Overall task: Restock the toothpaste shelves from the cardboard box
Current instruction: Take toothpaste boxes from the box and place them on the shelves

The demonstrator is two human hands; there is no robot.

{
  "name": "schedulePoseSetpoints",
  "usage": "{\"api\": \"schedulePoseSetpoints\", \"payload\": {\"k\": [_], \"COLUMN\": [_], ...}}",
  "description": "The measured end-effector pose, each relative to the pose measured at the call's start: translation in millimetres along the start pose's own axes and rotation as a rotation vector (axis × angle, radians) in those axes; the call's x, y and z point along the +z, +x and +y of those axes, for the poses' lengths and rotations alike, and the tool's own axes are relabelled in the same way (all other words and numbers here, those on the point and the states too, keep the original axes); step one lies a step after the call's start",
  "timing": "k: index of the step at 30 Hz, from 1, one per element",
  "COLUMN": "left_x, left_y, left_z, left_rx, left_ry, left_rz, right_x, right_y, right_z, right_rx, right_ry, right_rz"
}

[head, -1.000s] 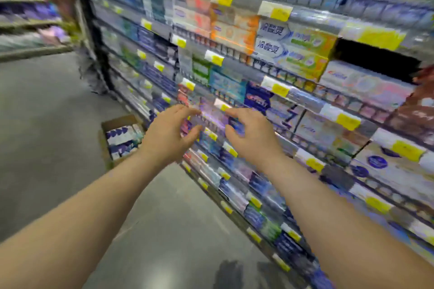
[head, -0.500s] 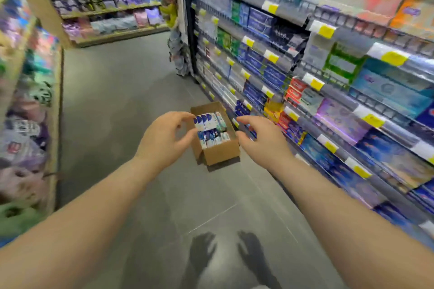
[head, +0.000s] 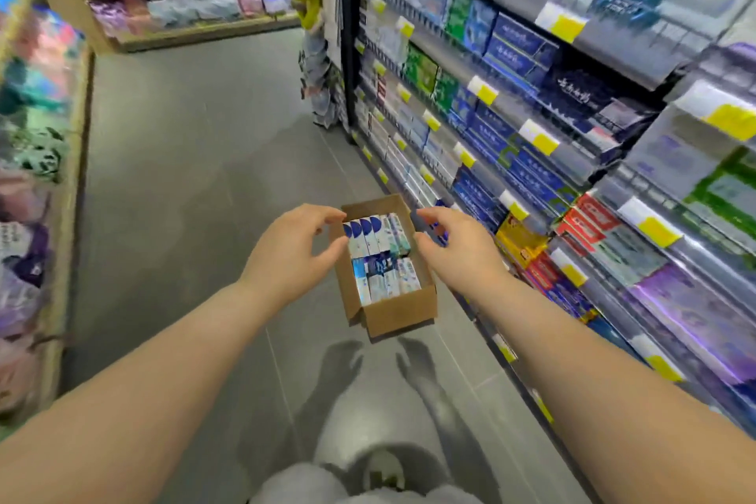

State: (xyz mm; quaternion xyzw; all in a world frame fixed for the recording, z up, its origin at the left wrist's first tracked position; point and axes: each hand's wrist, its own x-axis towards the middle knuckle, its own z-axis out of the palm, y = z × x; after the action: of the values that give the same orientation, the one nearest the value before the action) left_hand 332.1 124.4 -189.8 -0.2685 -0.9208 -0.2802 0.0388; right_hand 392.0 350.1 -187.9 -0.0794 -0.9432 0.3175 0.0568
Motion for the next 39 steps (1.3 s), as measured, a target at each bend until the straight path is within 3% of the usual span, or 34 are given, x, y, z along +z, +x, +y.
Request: {"api": "schedulePoseSetpoints", "payload": {"k": [11, 16, 22, 30, 39], "left_x": [83, 148, 260, 470, 608], "left_y": [210, 271, 277, 258, 237], "left_z": [-121, -165, -226, -340, -437], "left_rx": [0.096, -0.028, -0.078, -0.065, 0.150], "left_ry": [-0.054, -0.126, -0.165, -0.144, 0.059], "left_rz": [-0.224, -0.307, -0.388, -0.405, -0.333], "right_x": [75, 126, 208, 392, 556], "right_y": [184, 242, 270, 291, 312], "right_z": [58, 101, 199, 361, 478], "right_rx": [0.312, 0.491, 0.644, 0.642, 0.704], "right_ry": [0.091, 0.177, 0.190, 0.224, 0.111], "right_rz": [0.001, -0.026, -0.062, -0.103, -0.429]}}
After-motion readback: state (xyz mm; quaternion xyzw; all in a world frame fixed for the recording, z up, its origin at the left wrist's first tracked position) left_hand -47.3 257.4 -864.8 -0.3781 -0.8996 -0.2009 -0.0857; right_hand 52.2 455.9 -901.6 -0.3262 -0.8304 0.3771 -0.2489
